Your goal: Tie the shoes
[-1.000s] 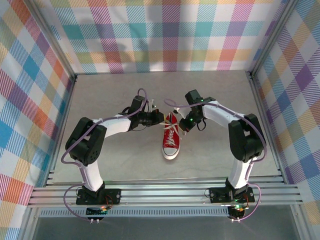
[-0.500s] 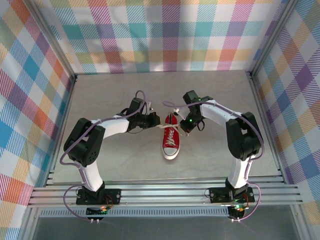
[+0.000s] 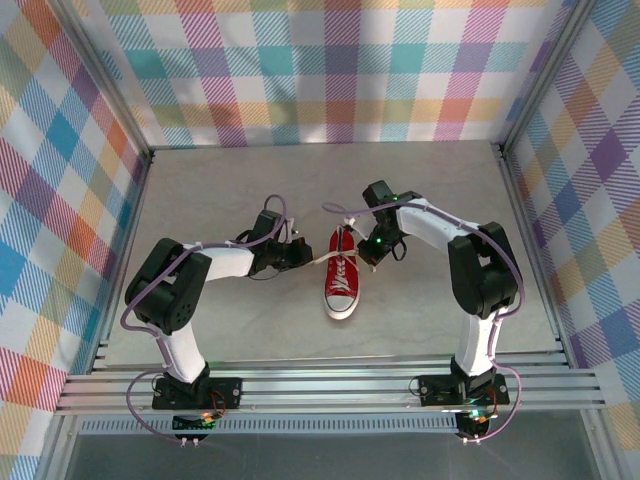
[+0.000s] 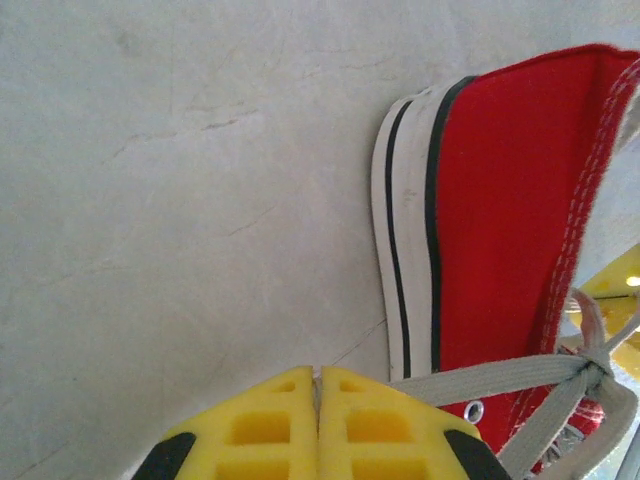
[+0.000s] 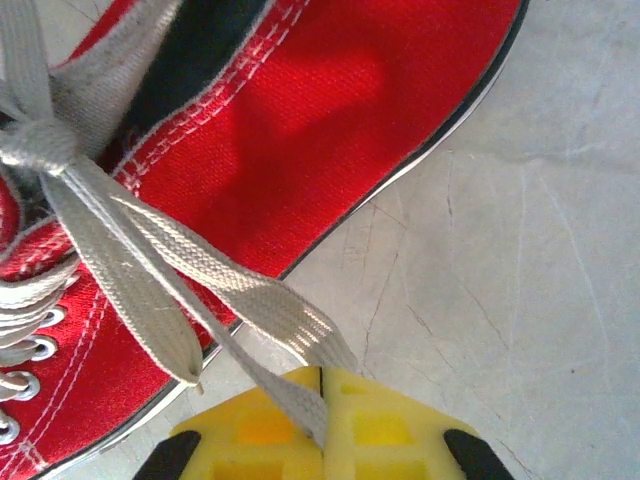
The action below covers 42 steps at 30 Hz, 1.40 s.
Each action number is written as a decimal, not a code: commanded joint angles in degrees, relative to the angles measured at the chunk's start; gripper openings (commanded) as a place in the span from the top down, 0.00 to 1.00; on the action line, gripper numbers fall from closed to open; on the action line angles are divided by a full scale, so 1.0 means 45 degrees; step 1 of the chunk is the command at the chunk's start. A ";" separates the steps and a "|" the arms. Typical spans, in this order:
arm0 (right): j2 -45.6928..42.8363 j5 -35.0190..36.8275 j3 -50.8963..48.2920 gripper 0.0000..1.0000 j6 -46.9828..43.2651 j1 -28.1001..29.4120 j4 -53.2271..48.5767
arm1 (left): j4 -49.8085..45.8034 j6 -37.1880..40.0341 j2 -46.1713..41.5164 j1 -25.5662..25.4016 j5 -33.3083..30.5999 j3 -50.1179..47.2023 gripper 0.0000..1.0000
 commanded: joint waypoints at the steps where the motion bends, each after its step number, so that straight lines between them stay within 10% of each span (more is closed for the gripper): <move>1: -0.0358 -0.0203 0.0388 0.74 0.0313 -0.0083 -0.0257 | 0.0244 0.0169 -0.0795 0.0318 0.0073 -0.0037 0.77; 7: -0.2416 -0.0521 0.0442 0.36 0.0803 -0.0479 0.0117 | -0.2770 0.2266 -0.3522 0.0515 -0.1837 0.0945 0.43; 16: -0.5621 0.0784 -0.1434 0.27 0.1902 -0.0791 0.1877 | -0.5822 0.4671 -0.7085 0.1443 -0.5135 0.1231 0.31; 22: -0.8804 0.2973 -0.5227 0.01 0.3129 -0.1013 0.5199 | -0.6674 0.6405 -0.9884 0.2225 -0.7082 0.0095 0.10; 31: -1.0715 0.5706 -1.0109 0.01 0.5439 -0.2561 1.0005 | -0.3444 0.7012 -1.1800 0.3209 -0.8732 -0.4212 0.00; 42: -0.7310 0.5170 -1.1577 0.01 0.5104 -0.3333 1.5606 | 0.4169 0.6825 -1.0163 0.3698 -0.8961 -0.8092 0.00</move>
